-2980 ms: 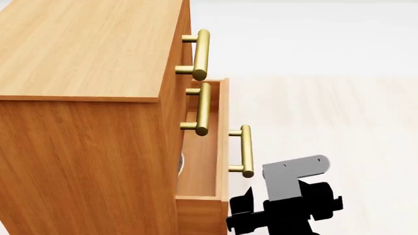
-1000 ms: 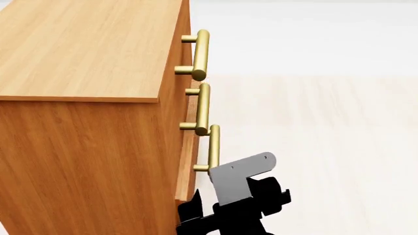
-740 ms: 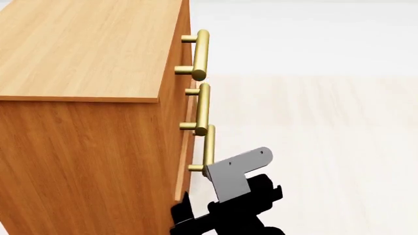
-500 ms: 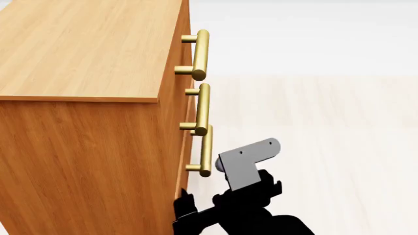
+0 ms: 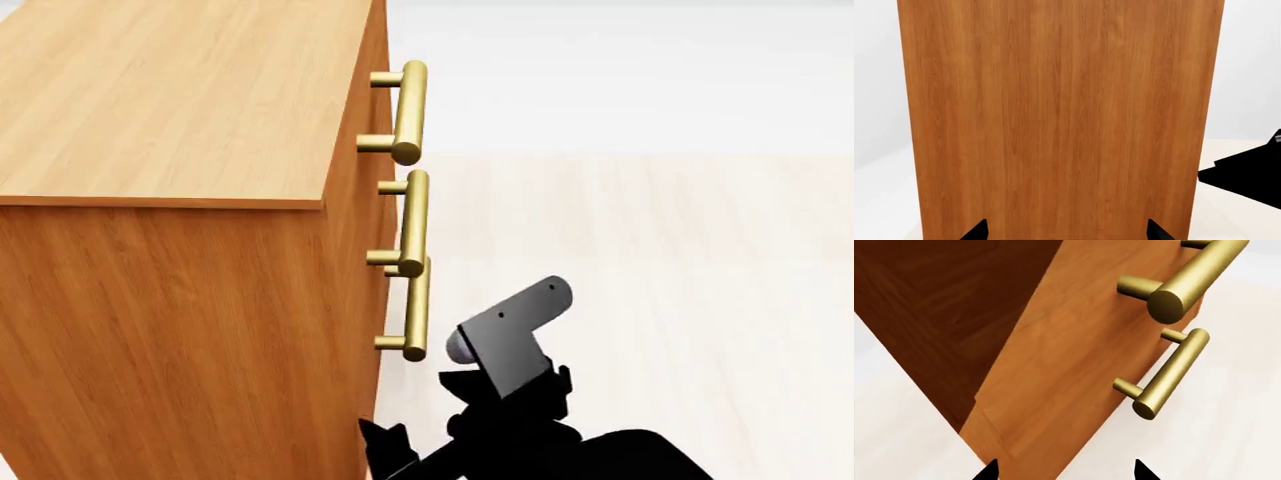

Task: Put the bowl in the bottom drawer of the cabinet and close it.

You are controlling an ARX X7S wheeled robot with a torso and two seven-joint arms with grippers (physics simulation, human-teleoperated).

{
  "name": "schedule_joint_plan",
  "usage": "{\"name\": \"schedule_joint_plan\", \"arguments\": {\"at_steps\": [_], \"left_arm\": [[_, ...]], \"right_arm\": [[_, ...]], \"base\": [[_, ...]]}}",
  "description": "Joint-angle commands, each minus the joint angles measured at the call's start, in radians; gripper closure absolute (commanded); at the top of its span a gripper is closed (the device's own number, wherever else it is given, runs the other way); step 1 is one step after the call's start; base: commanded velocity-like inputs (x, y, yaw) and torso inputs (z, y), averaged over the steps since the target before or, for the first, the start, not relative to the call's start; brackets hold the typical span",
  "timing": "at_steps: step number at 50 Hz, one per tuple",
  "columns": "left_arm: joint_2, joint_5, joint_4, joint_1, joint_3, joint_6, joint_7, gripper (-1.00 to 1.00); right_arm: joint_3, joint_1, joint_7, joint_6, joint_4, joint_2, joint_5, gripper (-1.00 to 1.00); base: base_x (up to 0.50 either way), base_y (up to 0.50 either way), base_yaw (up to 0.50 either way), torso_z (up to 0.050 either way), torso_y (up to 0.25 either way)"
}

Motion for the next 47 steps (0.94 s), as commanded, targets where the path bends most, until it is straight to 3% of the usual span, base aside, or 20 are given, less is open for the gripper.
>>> {"name": "schedule_joint_plan", "arguments": {"at_steps": [1,5,25,38,47], "left_arm": [[0.0,0.002,-0.005,0.001,0.001,0.006,-0.001,-1.0],[-0.002,0.007,0.001,0.001,0.003,0.001,-0.002,-1.0],[-0.048,0.063,0.144,0.034,-0.002,-0.068,-0.042,-1.0],[-0.138,0.141,0.418,0.072,-0.036,-0.23,-0.091,-1.0],[-0.164,0.175,0.502,0.094,-0.047,-0.263,-0.106,-1.0]], "right_arm": [[0.059,-0.014,0.082,-0.038,0.033,-0.02,0.026,-1.0],[0.113,-0.033,0.275,-0.133,0.069,-0.029,-0.088,-1.0],[0.215,-0.156,0.439,-0.141,-0.093,0.058,-0.14,-1.0],[0.352,-0.16,0.521,0.036,-0.334,0.104,-0.073,-1.0],[0.447,-0.135,0.549,0.168,-0.451,0.129,-0.013,-1.0]], "base": [[0.0,0.0,0.0,0.0,0.0],[0.0,0.0,0.0,0.0,0.0],[0.0,0.0,0.0,0.0,0.0],[0.0,0.0,0.0,0.0,0.0],[0.0,0.0,0.0,0.0,0.0]]}}
